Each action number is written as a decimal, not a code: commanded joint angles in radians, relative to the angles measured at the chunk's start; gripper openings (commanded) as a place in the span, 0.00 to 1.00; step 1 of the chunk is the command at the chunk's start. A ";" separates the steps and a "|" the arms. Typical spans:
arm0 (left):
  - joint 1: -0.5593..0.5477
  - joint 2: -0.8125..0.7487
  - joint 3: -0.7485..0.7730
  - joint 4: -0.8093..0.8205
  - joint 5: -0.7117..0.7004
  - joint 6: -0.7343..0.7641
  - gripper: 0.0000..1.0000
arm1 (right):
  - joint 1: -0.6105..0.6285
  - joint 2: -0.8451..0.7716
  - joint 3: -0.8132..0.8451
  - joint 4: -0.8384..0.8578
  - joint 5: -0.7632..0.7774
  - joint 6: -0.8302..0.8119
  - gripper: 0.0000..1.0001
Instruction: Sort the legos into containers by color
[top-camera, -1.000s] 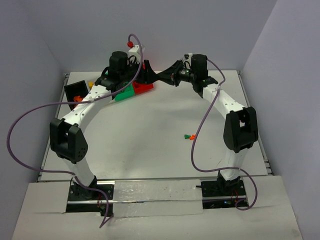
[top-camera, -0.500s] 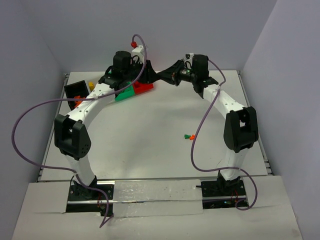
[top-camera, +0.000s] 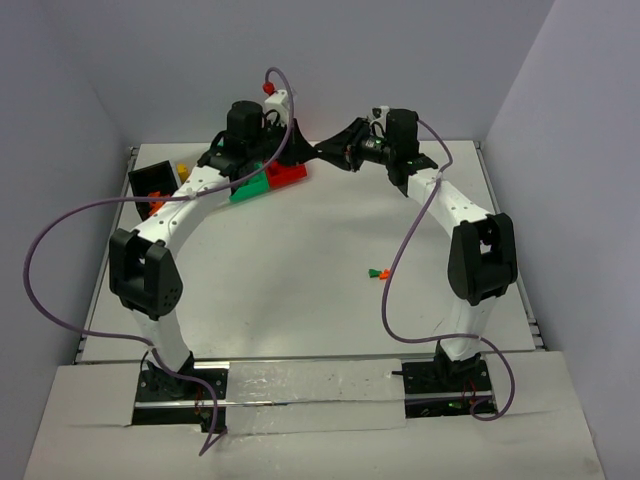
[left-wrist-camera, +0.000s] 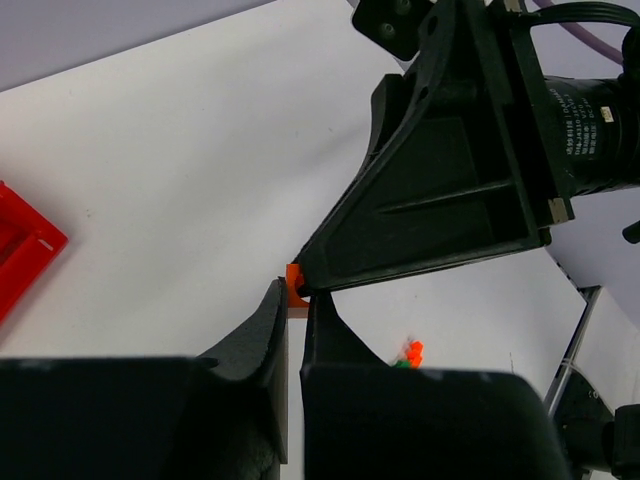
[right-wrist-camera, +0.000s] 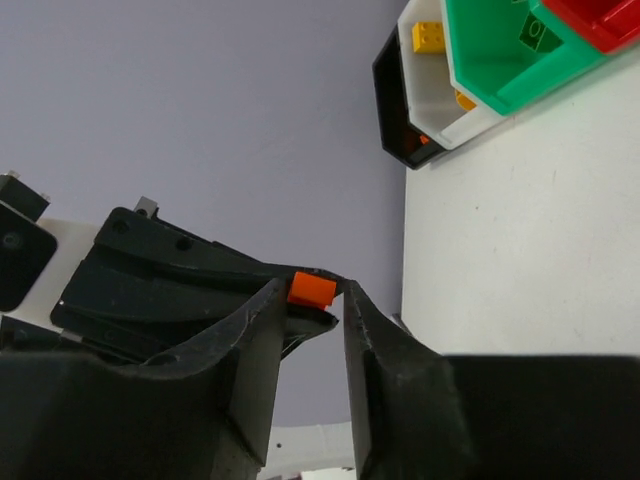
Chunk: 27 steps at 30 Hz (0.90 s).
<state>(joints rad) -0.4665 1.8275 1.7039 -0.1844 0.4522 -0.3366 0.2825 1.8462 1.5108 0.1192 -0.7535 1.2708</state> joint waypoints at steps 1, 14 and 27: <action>0.028 -0.070 -0.030 0.023 0.007 -0.002 0.00 | -0.009 -0.043 -0.002 0.018 -0.035 -0.020 0.59; 0.398 -0.236 -0.243 -0.260 0.057 0.069 0.00 | -0.158 -0.101 0.009 -0.249 0.032 -0.540 1.00; 0.721 -0.004 -0.049 -0.419 -0.271 0.278 0.00 | -0.174 -0.164 0.024 -0.700 0.159 -1.259 1.00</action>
<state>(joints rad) 0.2468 1.7213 1.5678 -0.5587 0.2558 -0.1307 0.1035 1.7316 1.5199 -0.4605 -0.6276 0.2344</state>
